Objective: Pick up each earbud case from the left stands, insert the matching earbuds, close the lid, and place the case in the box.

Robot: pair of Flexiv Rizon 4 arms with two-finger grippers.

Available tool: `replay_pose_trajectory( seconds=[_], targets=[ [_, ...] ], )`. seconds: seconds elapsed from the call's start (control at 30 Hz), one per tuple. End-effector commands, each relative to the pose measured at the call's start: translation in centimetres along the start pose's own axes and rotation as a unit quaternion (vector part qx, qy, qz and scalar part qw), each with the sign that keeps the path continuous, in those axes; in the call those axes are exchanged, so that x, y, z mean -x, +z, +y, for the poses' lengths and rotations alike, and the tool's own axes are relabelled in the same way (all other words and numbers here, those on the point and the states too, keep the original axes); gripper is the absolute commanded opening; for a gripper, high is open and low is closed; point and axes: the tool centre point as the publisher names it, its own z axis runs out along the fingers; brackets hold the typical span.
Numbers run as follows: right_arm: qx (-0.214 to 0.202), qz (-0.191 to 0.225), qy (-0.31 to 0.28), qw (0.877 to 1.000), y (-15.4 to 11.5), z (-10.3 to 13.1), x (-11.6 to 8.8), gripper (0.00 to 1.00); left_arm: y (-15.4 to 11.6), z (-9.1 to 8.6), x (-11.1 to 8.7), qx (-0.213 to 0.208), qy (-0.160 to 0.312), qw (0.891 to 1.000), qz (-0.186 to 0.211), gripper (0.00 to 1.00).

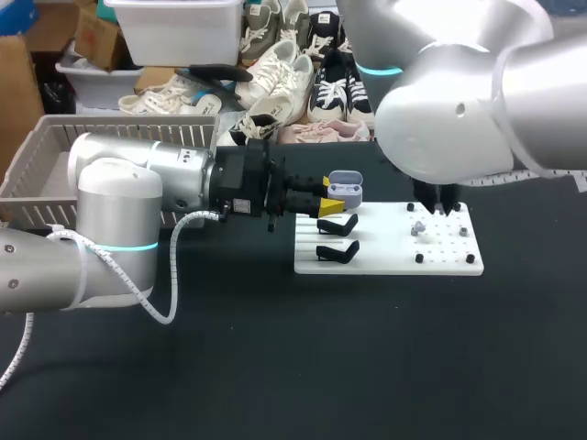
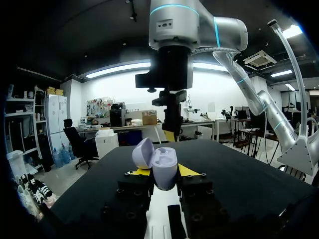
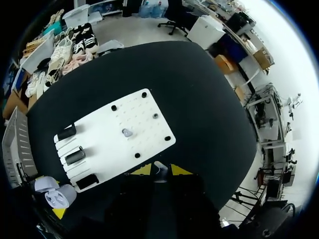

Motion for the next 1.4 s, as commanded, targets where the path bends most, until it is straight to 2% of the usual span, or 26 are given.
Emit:
replay_pose_trajectory(
  seconds=[0.03,0.23,0.43,0.6,0.83,1.1,1.4],
  targets=[
    [-0.022,0.0,0.022,1.0,-3.0,1.0,-0.4,0.0,0.0,0.1,-0.1,0.0,0.0,1.0,-0.001,0.0],
    [0.002,0.005,0.024,1.0,-6.9,2.3,-1.2,0.0,0.0,0.1,-0.1,0.0,0.0,1.0,-0.001,0.0],
    [0.001,0.003,0.003,1.0,-8.9,4.1,-1.6,0.0,0.0,0.1,-0.1,0.0,0.0,1.0,-0.001,0.0],
    [-0.003,-0.002,-0.034,0.999,-9.4,5.8,-2.3,0.0,0.0,0.1,-0.1,0.0,0.0,1.0,-0.001,0.0],
    [-0.001,0.004,-0.056,0.998,-8.9,8.1,-2.8,0.0,0.0,0.1,-0.1,0.0,0.0,1.0,-0.001,0.0],
    [-0.009,0.008,-0.069,0.998,-8.6,9.1,-3.1,0.0,0.0,0.1,-0.1,0.0,0.0,1.0,-0.001,0.0],
    [-0.012,0.015,-0.072,0.997,-8.5,9.1,-3.1,0.0,0.0,0.1,-0.1,0.0,0.0,1.0,-0.001,0.0]
  ],
)
